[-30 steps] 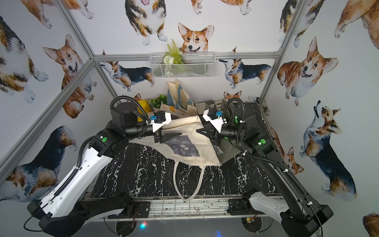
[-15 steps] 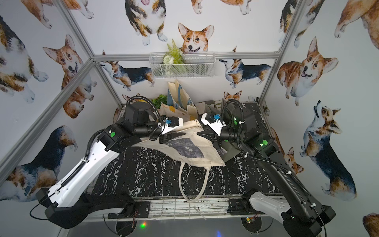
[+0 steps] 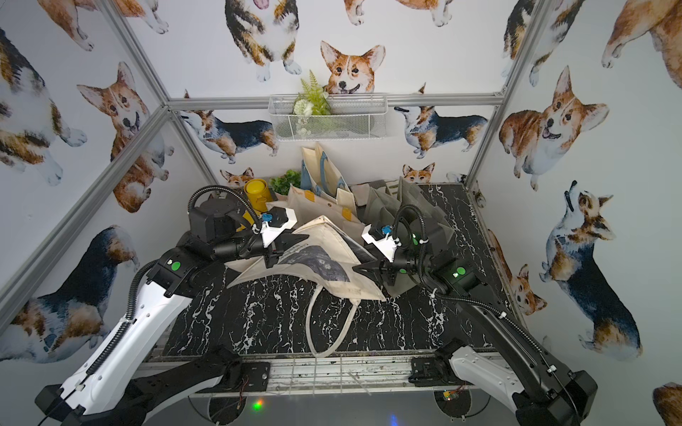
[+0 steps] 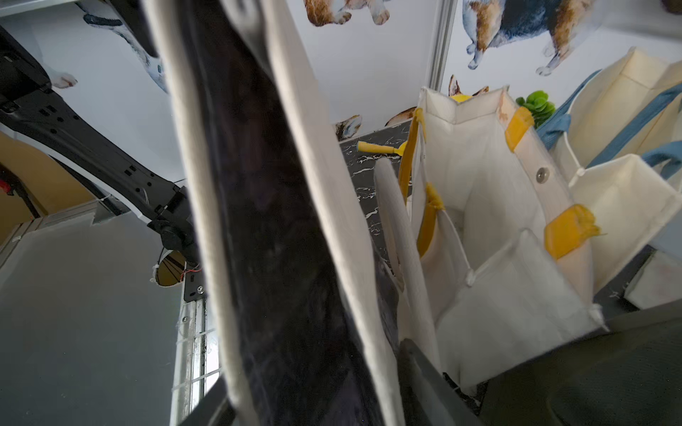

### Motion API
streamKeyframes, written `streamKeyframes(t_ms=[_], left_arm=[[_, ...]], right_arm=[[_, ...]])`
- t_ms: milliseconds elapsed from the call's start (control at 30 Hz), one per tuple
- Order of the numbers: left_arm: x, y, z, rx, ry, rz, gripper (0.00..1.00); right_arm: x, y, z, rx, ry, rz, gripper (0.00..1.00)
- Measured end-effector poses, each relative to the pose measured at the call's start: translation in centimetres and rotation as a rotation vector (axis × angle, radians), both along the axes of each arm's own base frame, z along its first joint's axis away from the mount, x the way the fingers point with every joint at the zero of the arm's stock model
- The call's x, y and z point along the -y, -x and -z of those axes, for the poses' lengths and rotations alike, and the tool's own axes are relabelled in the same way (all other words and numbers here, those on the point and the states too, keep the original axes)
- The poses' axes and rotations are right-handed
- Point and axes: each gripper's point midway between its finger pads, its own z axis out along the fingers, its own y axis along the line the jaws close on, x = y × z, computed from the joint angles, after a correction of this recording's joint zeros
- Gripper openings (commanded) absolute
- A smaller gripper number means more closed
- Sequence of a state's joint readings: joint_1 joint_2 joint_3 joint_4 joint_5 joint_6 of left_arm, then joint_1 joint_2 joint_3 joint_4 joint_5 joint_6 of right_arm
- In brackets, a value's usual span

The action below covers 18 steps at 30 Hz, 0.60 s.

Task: Put away the canvas bag
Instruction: Press the canvas bag at the center of the board.

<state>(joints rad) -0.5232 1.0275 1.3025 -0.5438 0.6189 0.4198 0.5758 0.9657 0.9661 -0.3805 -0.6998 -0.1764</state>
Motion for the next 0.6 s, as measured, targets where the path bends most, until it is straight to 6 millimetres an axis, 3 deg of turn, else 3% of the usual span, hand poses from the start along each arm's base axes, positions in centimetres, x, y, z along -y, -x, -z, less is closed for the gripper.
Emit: streamKeyframes(t_ms=[67, 133, 233, 267, 300, 333, 500, 600], left_arm=[[-0.6, 0.4, -0.6, -0.002, 0.022, -0.016, 0.0], [-1.3, 0.7, -1.3, 0.007, 0.039, -0.034, 0.0], [-2.4, 1.4, -1.7, 0.005, 0.047, -0.07, 0.0], [-2.8, 1.6, -1.8, 0.011, 0.046, -0.085, 0.0], [-3.3, 1.6, -1.8, 0.019, 0.04, -0.115, 0.0], [-3.9, 1.5, -1.7, 0.027, 0.032, -0.152, 0.0], [-7.8, 0.6, 0.1, 0.077, -0.087, -0.368, 0.0], [-10.2, 0.2, 0.7, 0.152, -0.174, -0.472, 0.0]], right_arm=[[-0.3, -0.6, 0.7, -0.015, 0.008, 0.004, 0.3], [-0.7, -1.3, 1.2, -0.022, 0.017, 0.009, 0.02], [-1.4, -2.2, 0.9, -0.013, 0.003, 0.004, 0.0], [-1.8, -2.3, 0.8, -0.012, -0.006, -0.009, 0.05], [-2.1, -2.6, 0.6, -0.012, -0.017, -0.013, 0.34], [-2.3, -2.9, 0.4, -0.008, -0.025, -0.013, 0.51], [-3.3, -4.4, -0.1, -0.019, -0.028, 0.009, 0.66], [-3.5, -4.4, -1.6, -0.002, -0.057, 0.015, 0.68]])
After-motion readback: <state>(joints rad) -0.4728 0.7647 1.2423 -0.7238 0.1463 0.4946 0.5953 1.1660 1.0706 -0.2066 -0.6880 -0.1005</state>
